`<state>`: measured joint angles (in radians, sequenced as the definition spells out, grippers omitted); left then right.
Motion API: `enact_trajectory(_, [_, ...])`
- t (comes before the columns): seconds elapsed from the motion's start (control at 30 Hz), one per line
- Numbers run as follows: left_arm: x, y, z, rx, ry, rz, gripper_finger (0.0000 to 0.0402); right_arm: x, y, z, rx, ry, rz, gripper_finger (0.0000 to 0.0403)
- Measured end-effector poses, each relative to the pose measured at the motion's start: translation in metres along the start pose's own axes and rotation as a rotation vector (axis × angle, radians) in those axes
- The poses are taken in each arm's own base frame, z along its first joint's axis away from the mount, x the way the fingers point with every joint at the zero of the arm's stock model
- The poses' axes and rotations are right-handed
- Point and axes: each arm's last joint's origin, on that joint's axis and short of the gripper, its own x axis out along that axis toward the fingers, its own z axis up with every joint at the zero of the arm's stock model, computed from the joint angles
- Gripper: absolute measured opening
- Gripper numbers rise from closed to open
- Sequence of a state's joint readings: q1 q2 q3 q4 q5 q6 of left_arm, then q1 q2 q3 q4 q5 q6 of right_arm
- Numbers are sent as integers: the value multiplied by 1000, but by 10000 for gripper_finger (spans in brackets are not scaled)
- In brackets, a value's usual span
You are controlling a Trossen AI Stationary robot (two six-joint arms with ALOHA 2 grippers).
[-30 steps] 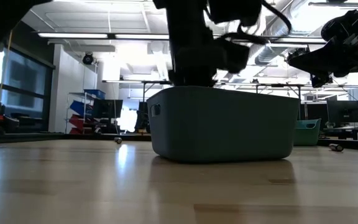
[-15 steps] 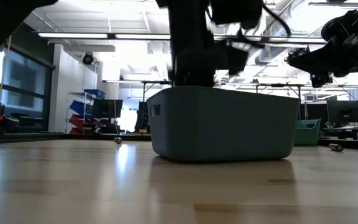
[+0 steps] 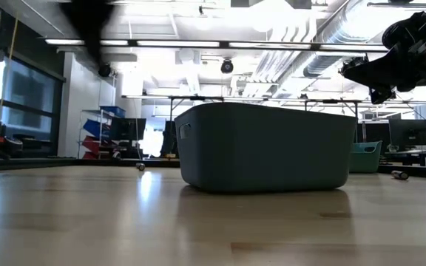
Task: Sort batteries
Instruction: Put the black battery into the blue bin
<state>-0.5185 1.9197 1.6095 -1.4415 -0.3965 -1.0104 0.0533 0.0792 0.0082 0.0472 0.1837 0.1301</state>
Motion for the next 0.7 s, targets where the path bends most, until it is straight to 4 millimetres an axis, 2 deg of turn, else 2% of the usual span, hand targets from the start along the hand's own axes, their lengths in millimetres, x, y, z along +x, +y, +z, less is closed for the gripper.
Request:
enact_trajectory(0.17, [17, 0, -63, -123, 248, -59, 142, 0, 0, 0, 0, 0, 0, 0])
enact_trajectory(0.27, [25, 4, -91, -148, 383, -82, 142, 0, 0, 0, 0, 0, 0, 0])
enact_trajectory(0.43, [47, 5, -116, -144, 583, -115, 142, 0, 0, 0, 0, 0, 0, 0])
enact_trajectory(0.7, [71, 12, -133, -140, 700, -68, 143, 0, 0, 0, 0, 0, 0, 0])
